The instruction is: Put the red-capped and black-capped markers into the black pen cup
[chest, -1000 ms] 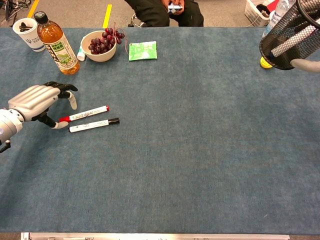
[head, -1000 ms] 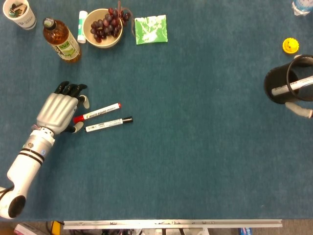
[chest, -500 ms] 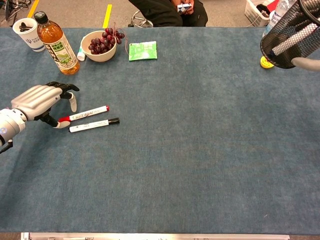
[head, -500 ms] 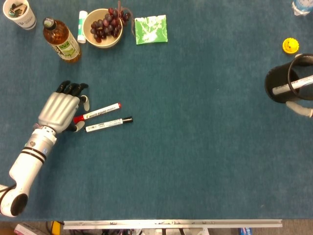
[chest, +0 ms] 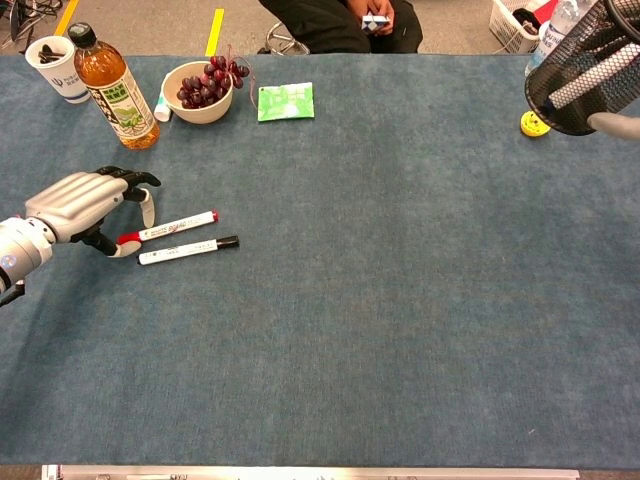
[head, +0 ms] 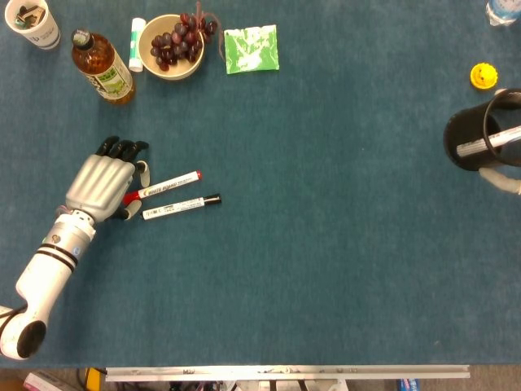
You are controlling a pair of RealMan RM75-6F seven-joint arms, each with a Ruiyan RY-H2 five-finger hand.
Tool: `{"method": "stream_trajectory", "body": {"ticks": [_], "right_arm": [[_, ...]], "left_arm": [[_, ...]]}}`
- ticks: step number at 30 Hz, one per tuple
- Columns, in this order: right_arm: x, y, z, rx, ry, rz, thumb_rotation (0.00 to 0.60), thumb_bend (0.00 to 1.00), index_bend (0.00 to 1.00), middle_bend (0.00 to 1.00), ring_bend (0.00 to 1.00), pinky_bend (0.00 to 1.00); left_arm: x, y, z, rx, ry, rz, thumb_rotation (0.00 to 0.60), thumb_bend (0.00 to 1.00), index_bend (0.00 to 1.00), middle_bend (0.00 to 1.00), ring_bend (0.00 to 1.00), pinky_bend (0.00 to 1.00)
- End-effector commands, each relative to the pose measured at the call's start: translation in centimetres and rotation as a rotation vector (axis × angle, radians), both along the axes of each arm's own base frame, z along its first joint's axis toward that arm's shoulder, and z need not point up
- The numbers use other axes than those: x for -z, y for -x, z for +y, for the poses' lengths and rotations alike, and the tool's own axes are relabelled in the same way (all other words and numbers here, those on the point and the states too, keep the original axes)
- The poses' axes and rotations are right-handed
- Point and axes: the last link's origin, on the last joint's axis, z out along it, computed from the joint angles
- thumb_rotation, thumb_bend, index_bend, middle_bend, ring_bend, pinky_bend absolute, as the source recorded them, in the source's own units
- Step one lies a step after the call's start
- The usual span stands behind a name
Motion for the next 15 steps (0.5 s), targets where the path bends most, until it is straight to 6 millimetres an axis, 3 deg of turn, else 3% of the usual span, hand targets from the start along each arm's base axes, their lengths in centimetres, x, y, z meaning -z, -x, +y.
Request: {"method": "stream_trajectory", "body": {"ticks": [1, 15], "right_arm": [[-0.03, 0.06, -0.03, 0.001, 0.001, -0.002, 0.600, 0.36, 0.47, 0.43, 0.28, 0.22], [-0.16, 0.28, -0.01, 0.007, -0.001, -0.009, 0.600, 0.36, 0.47, 0.43, 0.28, 0.22]], "left_arm": [[0.06, -0.06, -0.02, 0.001, 0.006, 0.006, 0.600, 0.30, 0.47, 0.13, 0.11, 0.09], [0.72, -0.91, 0.04, 0.020, 0.020, 0.005, 0.600, 0.30, 0.49, 0.13, 0.11, 0.09]]}}
